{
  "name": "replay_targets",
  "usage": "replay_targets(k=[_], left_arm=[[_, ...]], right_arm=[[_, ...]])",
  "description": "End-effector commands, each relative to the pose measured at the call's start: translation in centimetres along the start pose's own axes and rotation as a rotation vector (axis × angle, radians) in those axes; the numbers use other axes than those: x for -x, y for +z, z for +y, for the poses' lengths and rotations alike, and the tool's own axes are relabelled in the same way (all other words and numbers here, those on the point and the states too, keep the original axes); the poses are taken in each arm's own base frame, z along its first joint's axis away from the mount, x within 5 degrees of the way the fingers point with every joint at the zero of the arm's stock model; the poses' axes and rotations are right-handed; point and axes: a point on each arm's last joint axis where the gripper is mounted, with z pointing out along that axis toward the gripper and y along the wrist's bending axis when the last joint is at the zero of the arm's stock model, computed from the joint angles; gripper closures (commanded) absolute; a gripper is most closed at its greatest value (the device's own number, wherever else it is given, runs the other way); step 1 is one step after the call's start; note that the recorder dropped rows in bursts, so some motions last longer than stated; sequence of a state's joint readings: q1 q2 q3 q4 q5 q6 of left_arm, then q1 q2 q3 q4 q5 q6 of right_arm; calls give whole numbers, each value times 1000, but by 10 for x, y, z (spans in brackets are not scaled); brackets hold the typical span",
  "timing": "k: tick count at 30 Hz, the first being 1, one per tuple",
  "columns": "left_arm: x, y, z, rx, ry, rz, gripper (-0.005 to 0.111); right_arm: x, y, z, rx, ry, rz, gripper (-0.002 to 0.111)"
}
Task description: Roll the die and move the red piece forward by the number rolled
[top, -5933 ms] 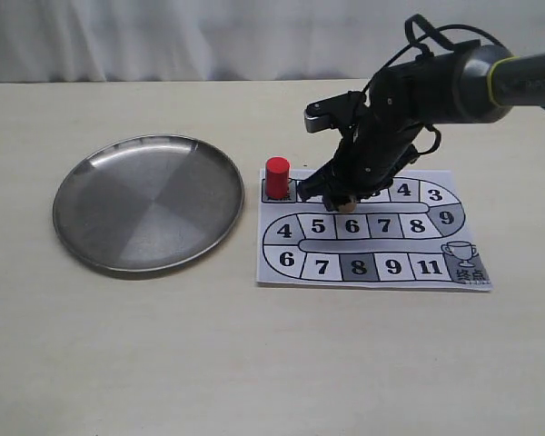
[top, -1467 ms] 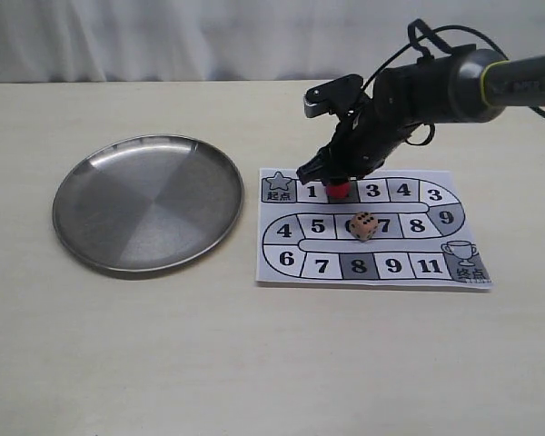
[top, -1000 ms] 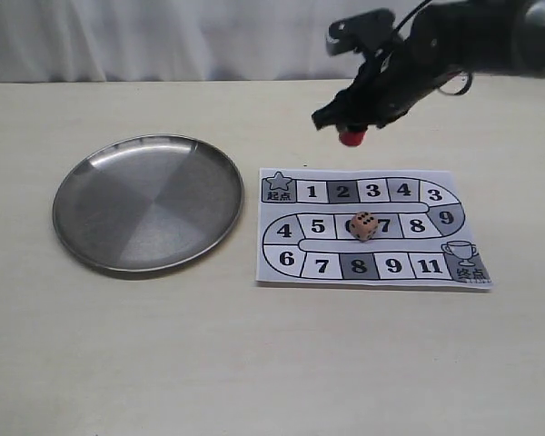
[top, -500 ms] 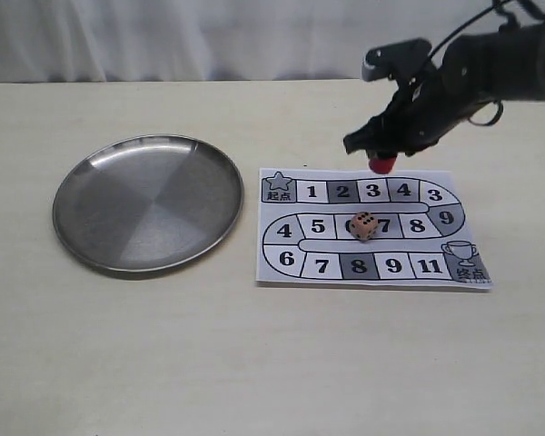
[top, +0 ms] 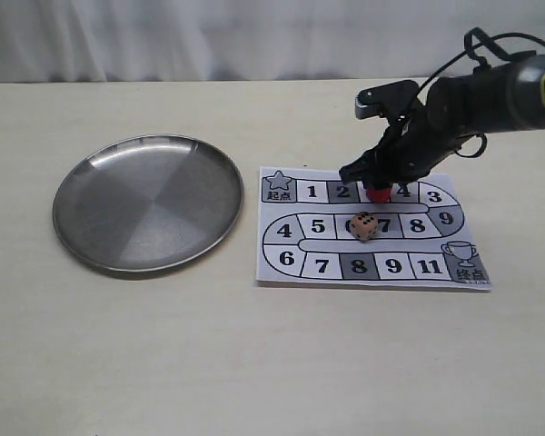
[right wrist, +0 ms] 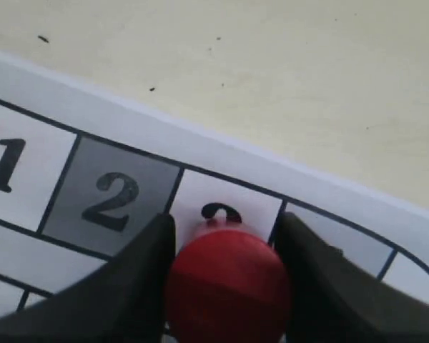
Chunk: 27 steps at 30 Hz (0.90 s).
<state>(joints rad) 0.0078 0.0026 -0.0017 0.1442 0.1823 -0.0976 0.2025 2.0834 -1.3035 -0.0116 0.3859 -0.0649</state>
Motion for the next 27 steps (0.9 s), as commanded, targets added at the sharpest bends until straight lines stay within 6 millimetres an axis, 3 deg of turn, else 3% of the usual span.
replay_targets(k=[1, 5, 8, 10, 14, 21, 24, 27], left_arm=[[0, 0, -1, -9, 0, -10, 107], [0, 0, -1, -9, 0, -10, 107], [0, 0, -1, -9, 0, -10, 107], [0, 0, -1, -9, 0, -10, 107], [0, 0, -1, -9, 0, -10, 107], [0, 0, -1, -9, 0, -10, 107], [0, 0, -1, -9, 0, -10, 107], [0, 0, -1, -9, 0, -10, 107]], right_arm=[[20, -46, -4, -23, -21, -111, 104], [36, -99, -10, -43, -15, -247, 104], [40, -120, -19, -61, 9, -305, 104], [39, -122, -28, -69, 51, -304, 104], [25, -99, -39, -74, 116, -226, 104], [-16, -16, -39, -59, 123, -77, 104], [-29, 10, -37, -44, 154, -12, 104], [-29, 9, -37, -44, 147, -12, 104]])
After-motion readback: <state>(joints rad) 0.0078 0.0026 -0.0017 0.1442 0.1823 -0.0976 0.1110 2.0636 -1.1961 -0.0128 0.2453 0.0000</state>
